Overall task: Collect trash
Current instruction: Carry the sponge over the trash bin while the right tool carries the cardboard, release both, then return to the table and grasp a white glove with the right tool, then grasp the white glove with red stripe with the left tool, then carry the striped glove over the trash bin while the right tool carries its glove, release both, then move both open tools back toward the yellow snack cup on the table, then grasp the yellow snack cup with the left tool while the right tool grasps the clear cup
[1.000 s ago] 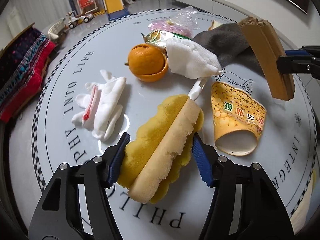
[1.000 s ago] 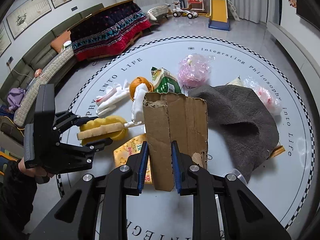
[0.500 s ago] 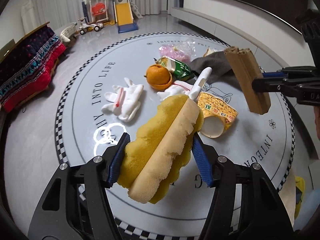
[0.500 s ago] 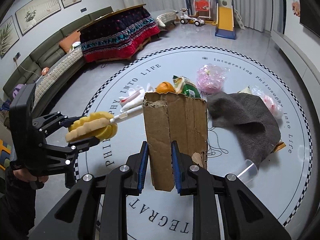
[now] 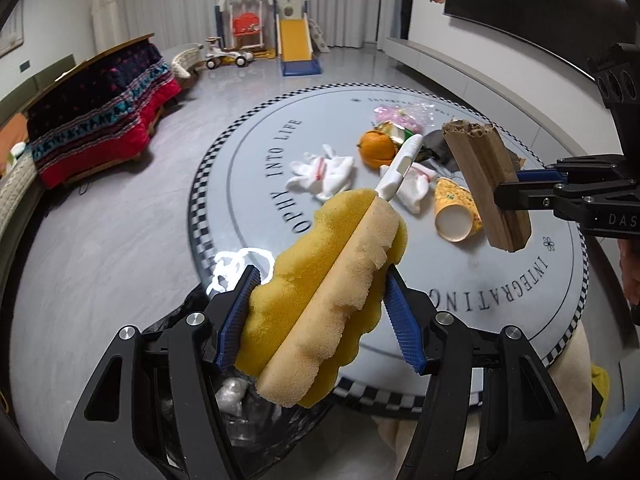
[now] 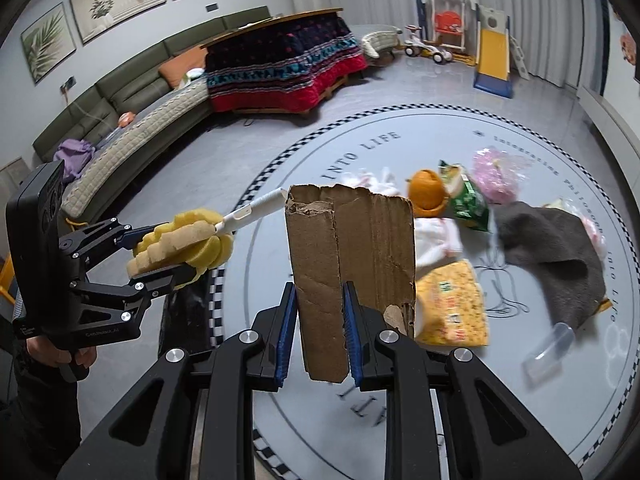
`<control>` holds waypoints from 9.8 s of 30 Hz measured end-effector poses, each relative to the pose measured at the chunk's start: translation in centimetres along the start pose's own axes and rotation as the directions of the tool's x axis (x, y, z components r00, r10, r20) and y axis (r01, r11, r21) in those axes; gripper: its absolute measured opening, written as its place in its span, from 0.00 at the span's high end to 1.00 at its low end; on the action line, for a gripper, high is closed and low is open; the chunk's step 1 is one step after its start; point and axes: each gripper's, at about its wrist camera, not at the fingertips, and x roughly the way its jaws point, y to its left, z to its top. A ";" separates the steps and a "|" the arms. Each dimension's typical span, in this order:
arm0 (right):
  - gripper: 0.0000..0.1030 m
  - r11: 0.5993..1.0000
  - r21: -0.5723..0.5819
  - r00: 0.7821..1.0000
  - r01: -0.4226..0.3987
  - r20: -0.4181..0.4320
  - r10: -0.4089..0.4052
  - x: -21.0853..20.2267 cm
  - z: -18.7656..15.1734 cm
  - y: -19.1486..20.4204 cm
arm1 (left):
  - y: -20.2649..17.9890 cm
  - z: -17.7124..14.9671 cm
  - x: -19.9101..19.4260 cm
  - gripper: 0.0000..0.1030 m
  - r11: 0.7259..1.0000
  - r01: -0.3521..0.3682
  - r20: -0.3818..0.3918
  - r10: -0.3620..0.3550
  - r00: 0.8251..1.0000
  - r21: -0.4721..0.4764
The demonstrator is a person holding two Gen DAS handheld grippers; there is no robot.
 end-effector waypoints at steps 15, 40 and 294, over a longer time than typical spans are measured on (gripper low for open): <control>0.76 0.977 -0.147 0.986 -0.152 -0.089 0.140 5.2 -0.6 11.7 | 7.9 -8.6 -4.1 0.40 0.973 -0.137 -0.020 0.136 0.991 -0.186; 0.39 0.961 -0.158 0.963 -0.228 -0.185 0.198 11.2 -0.4 18.7 | 18.4 -16.6 -5.8 0.06 0.825 -0.321 -0.124 0.299 0.946 -0.465; 0.51 0.691 0.604 0.917 0.397 -0.285 -0.278 3.2 -7.5 -24.9 | -18.0 6.2 18.3 0.06 0.956 0.140 -0.258 -0.072 0.963 0.256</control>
